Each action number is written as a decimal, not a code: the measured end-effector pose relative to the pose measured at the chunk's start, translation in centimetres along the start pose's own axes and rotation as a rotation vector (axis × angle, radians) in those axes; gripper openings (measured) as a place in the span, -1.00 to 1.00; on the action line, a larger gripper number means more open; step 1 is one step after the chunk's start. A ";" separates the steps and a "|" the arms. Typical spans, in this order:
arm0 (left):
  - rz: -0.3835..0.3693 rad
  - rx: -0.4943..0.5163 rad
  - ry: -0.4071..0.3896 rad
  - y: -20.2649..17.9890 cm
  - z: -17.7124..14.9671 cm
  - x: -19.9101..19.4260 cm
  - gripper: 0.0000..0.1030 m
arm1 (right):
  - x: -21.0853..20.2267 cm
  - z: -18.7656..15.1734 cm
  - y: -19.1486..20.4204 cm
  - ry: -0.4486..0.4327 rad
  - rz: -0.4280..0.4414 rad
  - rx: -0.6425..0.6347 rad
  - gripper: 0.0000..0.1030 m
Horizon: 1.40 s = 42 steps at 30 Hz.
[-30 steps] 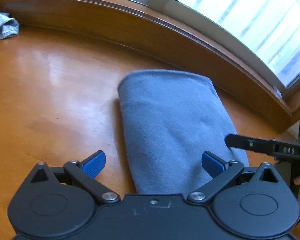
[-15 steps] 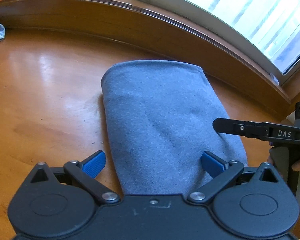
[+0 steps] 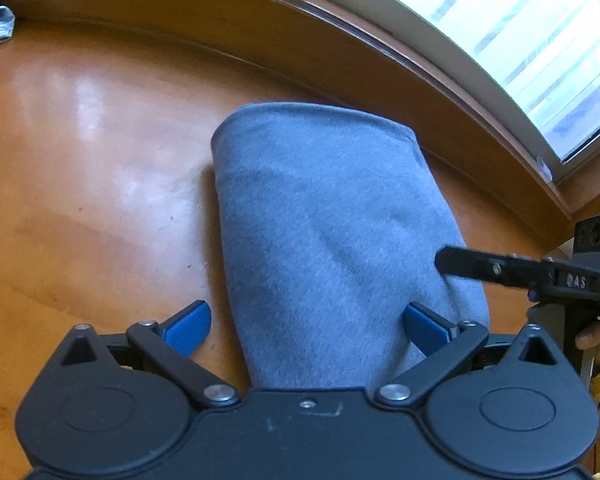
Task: Fold clothes
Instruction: 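Grasp the grey bundle end with both grippers and lift it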
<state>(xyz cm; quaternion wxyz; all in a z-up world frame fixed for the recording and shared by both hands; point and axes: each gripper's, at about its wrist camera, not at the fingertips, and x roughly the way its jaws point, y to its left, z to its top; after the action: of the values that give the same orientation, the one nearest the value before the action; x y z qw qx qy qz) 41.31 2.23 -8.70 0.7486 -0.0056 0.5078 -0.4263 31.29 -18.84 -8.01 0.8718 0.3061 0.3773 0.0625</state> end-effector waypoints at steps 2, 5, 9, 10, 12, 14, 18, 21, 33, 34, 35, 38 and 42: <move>-0.016 0.011 0.003 -0.3 0.3 0.5 1.00 | 0.4 0.0 0.8 0.015 -0.007 -0.064 0.98; -0.002 0.074 -0.005 -1.4 0.4 1.1 0.99 | 0.8 -0.5 2.4 -0.009 -0.036 -0.178 0.67; -0.032 0.109 -0.007 -1.6 0.0 0.9 0.97 | -0.1 -1.3 1.9 -0.076 0.030 -0.120 0.24; -0.042 0.112 -0.005 -1.4 0.0 0.8 0.97 | -0.4 -1.7 1.7 -0.096 0.042 -0.100 0.17; -0.062 0.123 0.002 -1.2 0.0 0.7 0.97 | -0.9 -2.3 1.3 -0.131 0.066 -0.041 -0.03; -0.079 0.146 0.017 -1.3 0.0 0.6 0.97 | -1.4 -3.1 1.0 -0.157 0.079 0.011 -0.08; -0.104 0.205 0.058 -2.5 0.1 1.4 0.97 | -2.9 -5.1 1.4 -0.217 0.036 0.063 -0.08; -0.145 0.251 0.087 -4.2 0.2 2.4 0.92 | -4.3 -6.7 1.4 -0.268 -0.022 0.107 -0.08; -0.287 0.502 0.202 -14.5 -4.3 6.8 0.74 | -13.4 -13.7 -1.6 -0.445 -0.299 0.236 -0.12; -0.291 0.510 0.205 -15.4 -4.8 7.2 0.77 | -14.1 -14.2 -2.1 -0.456 -0.317 0.243 -0.11; -0.294 0.517 0.207 -16.3 -5.3 7.6 0.79 | -14.8 -14.6 -2.6 -0.461 -0.328 0.248 -0.09; -0.293 0.529 0.210 -19.1 -7.2 8.6 0.90 | -16.9 -15.6 -4.4 -0.467 -0.350 0.265 0.04; -0.280 0.546 0.205 -23.1 -9.9 9.6 0.98 | -19.7 -17.2 -6.3 -0.464 -0.377 0.240 0.12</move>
<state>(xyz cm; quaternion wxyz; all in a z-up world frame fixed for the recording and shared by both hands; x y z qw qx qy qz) 20.34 -14.44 -10.56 0.6017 0.1687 0.4415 -0.6438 4.60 -22.24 -8.52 0.8884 0.3377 0.2232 -0.2164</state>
